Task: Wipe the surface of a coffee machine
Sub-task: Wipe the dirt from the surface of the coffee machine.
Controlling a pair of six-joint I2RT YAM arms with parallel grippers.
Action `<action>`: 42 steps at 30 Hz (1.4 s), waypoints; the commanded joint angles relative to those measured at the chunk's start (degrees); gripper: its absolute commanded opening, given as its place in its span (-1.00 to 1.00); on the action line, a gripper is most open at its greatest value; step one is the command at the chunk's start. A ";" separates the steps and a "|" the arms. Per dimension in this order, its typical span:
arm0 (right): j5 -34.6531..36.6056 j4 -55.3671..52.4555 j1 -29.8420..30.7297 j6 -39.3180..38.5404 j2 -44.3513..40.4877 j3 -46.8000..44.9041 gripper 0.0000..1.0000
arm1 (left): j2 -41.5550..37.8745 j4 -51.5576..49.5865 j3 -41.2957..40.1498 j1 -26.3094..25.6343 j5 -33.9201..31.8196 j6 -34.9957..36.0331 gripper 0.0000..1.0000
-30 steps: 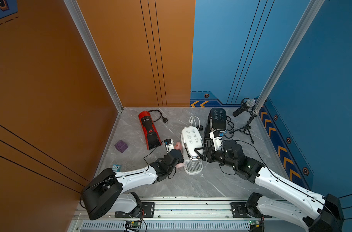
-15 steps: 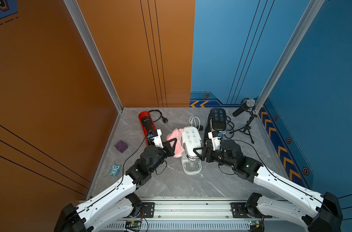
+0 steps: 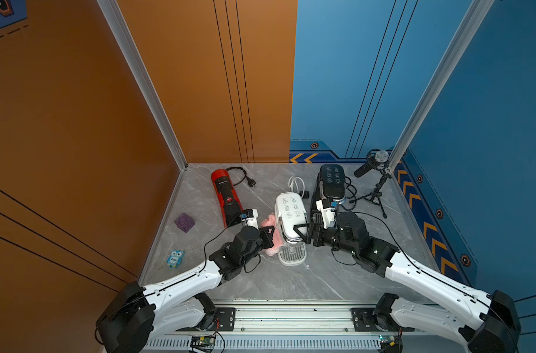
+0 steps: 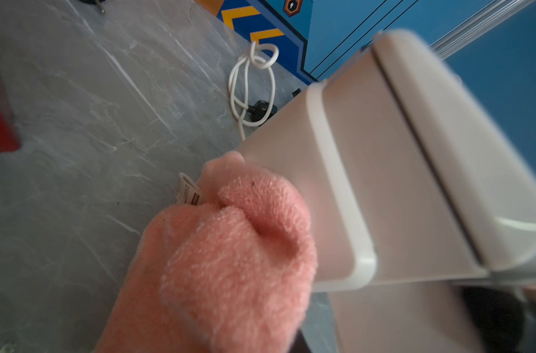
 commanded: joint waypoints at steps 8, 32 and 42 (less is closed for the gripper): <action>0.07 -10.15 0.34 -2.11 4.16 -1.79 0.46 | 11.04 6.42 -2.87 0.10 0.72 -1.26 -1.00; 0.49 -11.43 -0.57 -2.46 5.10 -0.35 0.47 | -18.49 -10.81 1.84 -13.20 -8.35 -2.79 -1.00; 2.91 -16.79 -0.76 -3.12 5.20 2.94 0.47 | -23.11 -13.54 -5.52 -13.43 -12.48 -4.08 -1.00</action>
